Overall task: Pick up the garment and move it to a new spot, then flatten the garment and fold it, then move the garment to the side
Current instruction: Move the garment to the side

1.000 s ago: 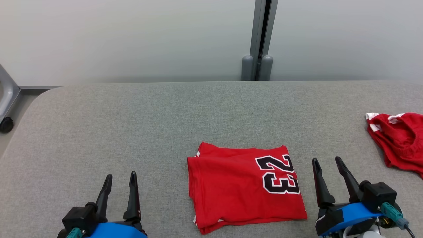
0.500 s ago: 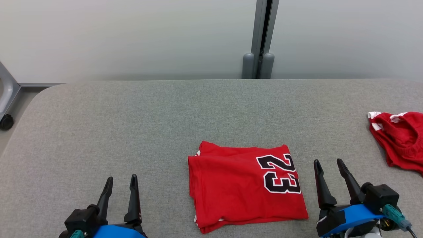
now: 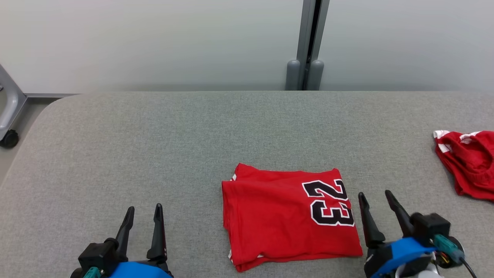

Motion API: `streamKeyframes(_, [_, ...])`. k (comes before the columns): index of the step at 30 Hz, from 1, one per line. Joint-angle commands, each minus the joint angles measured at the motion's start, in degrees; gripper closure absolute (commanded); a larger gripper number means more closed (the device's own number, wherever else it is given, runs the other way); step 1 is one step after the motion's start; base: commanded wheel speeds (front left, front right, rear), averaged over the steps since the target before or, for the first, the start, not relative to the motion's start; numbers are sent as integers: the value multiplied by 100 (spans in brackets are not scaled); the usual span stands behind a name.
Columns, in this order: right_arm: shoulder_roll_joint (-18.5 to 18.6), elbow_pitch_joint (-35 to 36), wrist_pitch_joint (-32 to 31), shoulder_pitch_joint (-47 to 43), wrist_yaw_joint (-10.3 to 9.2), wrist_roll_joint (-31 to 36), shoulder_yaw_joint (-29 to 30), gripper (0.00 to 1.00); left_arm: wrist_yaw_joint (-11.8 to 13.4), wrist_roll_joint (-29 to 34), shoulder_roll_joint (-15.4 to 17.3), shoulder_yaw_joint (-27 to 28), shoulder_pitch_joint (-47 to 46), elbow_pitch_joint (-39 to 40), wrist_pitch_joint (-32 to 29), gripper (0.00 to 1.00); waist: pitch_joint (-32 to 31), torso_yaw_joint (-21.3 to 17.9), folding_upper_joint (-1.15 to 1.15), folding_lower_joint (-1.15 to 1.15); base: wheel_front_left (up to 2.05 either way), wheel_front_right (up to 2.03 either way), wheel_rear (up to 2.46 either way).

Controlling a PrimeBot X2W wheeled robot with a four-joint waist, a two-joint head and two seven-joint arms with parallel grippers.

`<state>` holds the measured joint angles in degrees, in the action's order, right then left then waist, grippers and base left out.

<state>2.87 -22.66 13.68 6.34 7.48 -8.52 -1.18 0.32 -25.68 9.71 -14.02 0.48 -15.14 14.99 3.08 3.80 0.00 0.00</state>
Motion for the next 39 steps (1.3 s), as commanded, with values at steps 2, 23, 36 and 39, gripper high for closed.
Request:
streamKeyframes(2, [3,-90,-366,222,2,78,-128,0,-33,41,-9,22,-107,-31,25,0,12,22,0,0,0,0,0])
streamKeyframes(23, [291,-1029,-3422,1124,2,-174,-207,0,-99,220,-168,122,-253,-184,25,0,258,509,0,0,0,0,0])
streamKeyframes(36, [580,-953,-2930,1602,0,-628,-374,100,-187,429,-236,141,-361,-104,25,0,523,161,0,0,0,0,0])
streamKeyframes(39, [706,-809,-2800,1664,2,-601,-263,100,-220,480,-272,111,-417,-68,25,0,629,-136,0,0,0,0,0])
